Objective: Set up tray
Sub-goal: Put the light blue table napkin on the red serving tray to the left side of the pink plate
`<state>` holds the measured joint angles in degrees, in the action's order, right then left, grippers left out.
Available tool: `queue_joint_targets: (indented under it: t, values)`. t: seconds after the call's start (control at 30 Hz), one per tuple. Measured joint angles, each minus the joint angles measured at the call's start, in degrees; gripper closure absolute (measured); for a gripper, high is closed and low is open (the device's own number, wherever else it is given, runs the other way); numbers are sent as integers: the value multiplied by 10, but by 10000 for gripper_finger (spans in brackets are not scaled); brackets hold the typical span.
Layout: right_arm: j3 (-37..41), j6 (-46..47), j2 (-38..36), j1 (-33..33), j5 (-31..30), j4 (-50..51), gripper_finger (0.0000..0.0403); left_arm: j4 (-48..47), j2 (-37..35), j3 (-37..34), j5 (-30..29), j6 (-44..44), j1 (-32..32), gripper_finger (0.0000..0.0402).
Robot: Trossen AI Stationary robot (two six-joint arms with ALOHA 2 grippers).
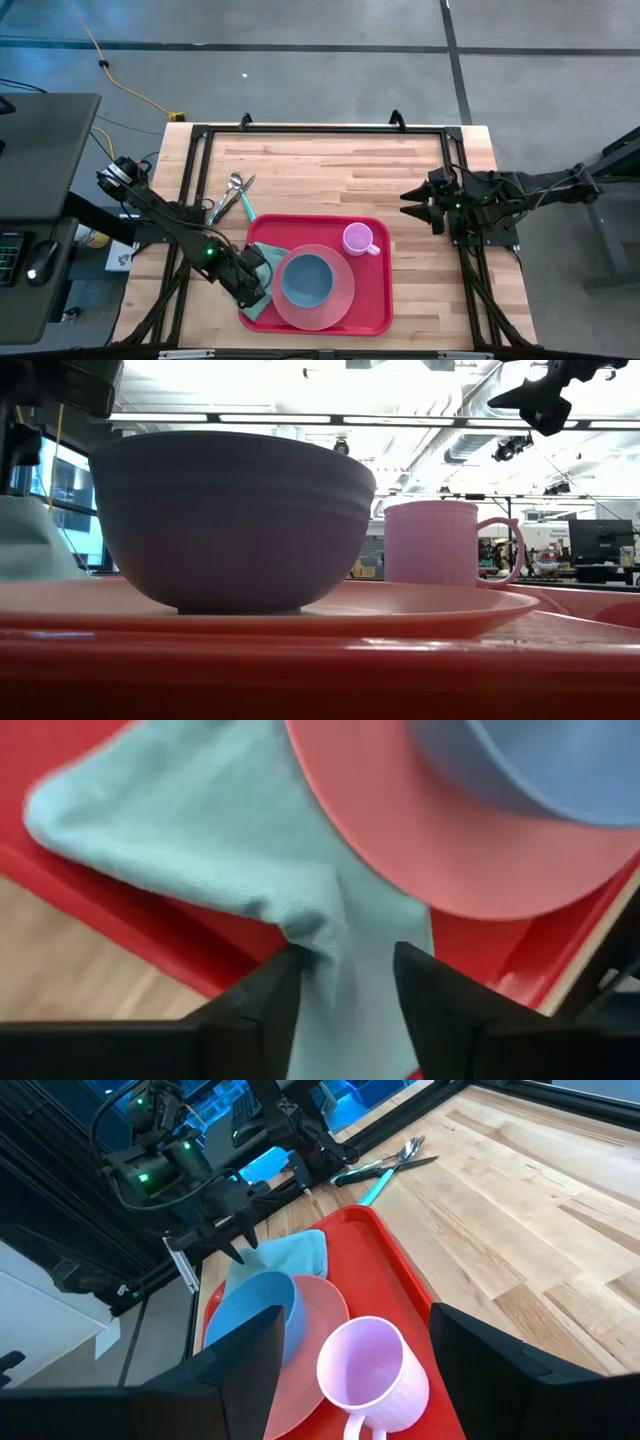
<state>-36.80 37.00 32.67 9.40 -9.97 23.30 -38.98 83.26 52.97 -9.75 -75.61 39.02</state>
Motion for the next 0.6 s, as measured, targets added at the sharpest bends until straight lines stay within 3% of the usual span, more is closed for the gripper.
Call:
queue_joint_targets:
  t: [0.17,0.4,0.6]
  values:
    - [0,0,0,0,0,0,171,-6,0,0,-24,11,0,149]
    - [0,-6,0,0,0,0,171,-21,0,0,18,-18,0,74]
    - [0,-6,0,0,0,1,171,-37,8,-1,21,-50,0,54]
